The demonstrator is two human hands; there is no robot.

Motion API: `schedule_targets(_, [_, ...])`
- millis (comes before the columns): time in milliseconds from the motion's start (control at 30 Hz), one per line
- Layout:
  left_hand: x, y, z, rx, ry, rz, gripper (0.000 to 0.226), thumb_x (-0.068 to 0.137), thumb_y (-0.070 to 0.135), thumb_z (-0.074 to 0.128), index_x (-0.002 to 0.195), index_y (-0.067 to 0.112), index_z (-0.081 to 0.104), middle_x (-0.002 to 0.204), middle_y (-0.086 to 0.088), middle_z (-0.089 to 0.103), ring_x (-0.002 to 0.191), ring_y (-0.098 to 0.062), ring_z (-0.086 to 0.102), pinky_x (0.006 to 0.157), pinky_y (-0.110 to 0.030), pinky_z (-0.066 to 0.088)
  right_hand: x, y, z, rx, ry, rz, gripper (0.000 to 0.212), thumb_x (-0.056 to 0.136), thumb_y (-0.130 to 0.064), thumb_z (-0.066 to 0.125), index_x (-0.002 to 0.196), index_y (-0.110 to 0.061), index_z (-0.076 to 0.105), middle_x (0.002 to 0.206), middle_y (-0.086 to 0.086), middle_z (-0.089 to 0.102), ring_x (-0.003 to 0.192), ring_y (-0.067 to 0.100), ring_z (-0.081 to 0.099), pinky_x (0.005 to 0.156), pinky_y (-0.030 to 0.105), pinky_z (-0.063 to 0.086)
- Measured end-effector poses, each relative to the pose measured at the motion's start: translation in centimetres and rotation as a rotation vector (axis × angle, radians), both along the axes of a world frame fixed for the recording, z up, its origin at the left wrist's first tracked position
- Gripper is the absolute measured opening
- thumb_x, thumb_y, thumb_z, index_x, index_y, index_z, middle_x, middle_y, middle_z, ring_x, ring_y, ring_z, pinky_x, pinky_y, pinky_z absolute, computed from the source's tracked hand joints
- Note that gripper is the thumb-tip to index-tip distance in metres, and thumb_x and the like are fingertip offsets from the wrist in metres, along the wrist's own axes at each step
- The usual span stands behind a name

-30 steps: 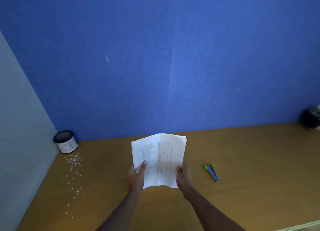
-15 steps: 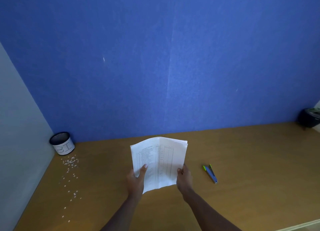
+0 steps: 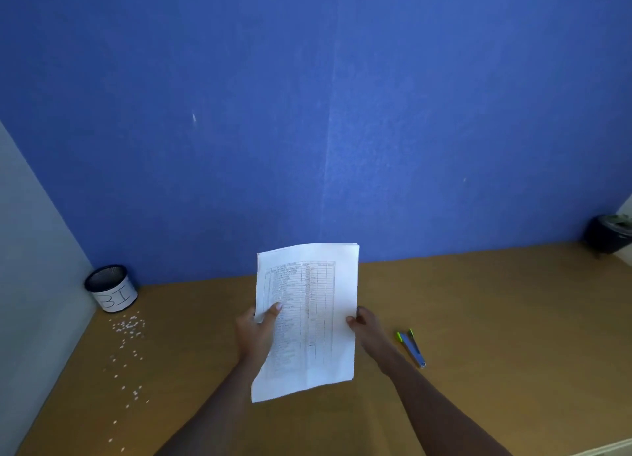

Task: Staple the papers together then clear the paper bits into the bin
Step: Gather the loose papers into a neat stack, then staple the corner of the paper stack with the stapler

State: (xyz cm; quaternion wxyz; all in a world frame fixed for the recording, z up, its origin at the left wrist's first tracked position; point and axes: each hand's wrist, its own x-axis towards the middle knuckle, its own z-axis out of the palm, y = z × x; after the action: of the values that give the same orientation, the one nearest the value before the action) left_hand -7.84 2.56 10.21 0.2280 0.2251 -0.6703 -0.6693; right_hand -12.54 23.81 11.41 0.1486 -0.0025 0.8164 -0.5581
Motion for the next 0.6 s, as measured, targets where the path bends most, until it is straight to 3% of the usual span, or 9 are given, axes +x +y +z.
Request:
schedule_targets(67, [-0.8,-0.2,0.3,0.014,-0.003,-0.007,0.014,0.079,0.016,0.076,0.092,0.012,0.070,0.084,0.002,0.070,0.080,-0.017,0.068,0.065,-0.028,0.055,-1.5,1.1,-0.4,0.011,0.024,-0.003,0.012,0.095,-0.008,0.049,0.095,-0.012,0.060,0.092,0.000,0.064,0.083,0.013,0.060,0.068,0.017,0.046])
schedule_targets(133, [-1.2,-0.3,0.8,0.033,-0.003,-0.010,0.012,0.079,0.016,0.076,0.089,0.016,0.069,0.081,0.006,0.070,0.080,-0.015,0.069,0.066,-0.028,0.054,-2.9,2.2,-1.4,0.018,0.022,-0.038,0.013,0.091,-0.007,0.055,0.090,-0.017,0.064,0.093,0.000,0.068,0.090,0.021,0.063,0.078,0.025,0.051])
schedule_targets(200, [-2.2,0.0,1.1,0.036,-0.004,-0.026,0.012,0.079,0.017,0.076,0.090,0.018,0.070,0.083,0.006,0.070,0.080,-0.014,0.069,0.068,-0.029,0.055,-4.3,3.7,-2.4,0.079,0.024,-0.094,0.012,0.088,-0.006,0.059,0.091,-0.015,0.066,0.092,-0.001,0.068,0.090,0.020,0.063,0.075,0.026,0.049])
schedule_targets(300, [-2.7,0.2,1.8,0.037,0.017,-0.047,0.013,0.080,0.017,0.075,0.092,0.015,0.071,0.085,0.005,0.072,0.081,-0.013,0.070,0.071,-0.031,0.057,-5.2,6.2,-4.2,0.254,0.017,-0.193,0.018,0.085,-0.007,0.061,0.103,-0.008,0.066,0.100,0.005,0.065,0.101,0.026,0.063,0.080,0.029,0.047])
schedule_targets(433, [-3.4,1.0,2.4,0.017,0.045,-0.047,0.016,0.079,0.014,0.076,0.095,0.012,0.072,0.073,0.017,0.072,0.076,-0.002,0.069,0.065,-0.018,0.055,-5.0,9.7,-7.9,0.518,-0.091,-0.206,0.040,0.080,-0.009,0.064,0.120,-0.008,0.057,0.124,0.018,0.053,0.116,0.033,0.052,0.099,0.032,0.040])
schedule_targets(533, [-3.8,1.2,2.6,0.018,0.048,-0.045,0.014,0.079,0.013,0.076,0.092,0.012,0.072,0.073,0.015,0.072,0.079,-0.008,0.070,0.071,-0.027,0.056,-4.0,11.3,-9.7,0.634,-0.099,-0.236,0.053,0.080,-0.012,0.064,0.130,-0.009,0.046,0.128,0.018,0.047,0.124,0.033,0.043,0.104,0.036,0.029])
schedule_targets(600, [-3.9,1.4,2.9,0.014,0.049,-0.045,0.015,0.079,0.013,0.076,0.093,0.009,0.072,0.079,0.013,0.071,0.080,-0.012,0.069,0.073,-0.031,0.055,-3.3,11.9,-10.7,0.588,-0.106,-0.273,0.060,0.078,-0.011,0.066,0.132,-0.007,0.040,0.126,0.020,0.048,0.119,0.038,0.046,0.098,0.040,0.036])
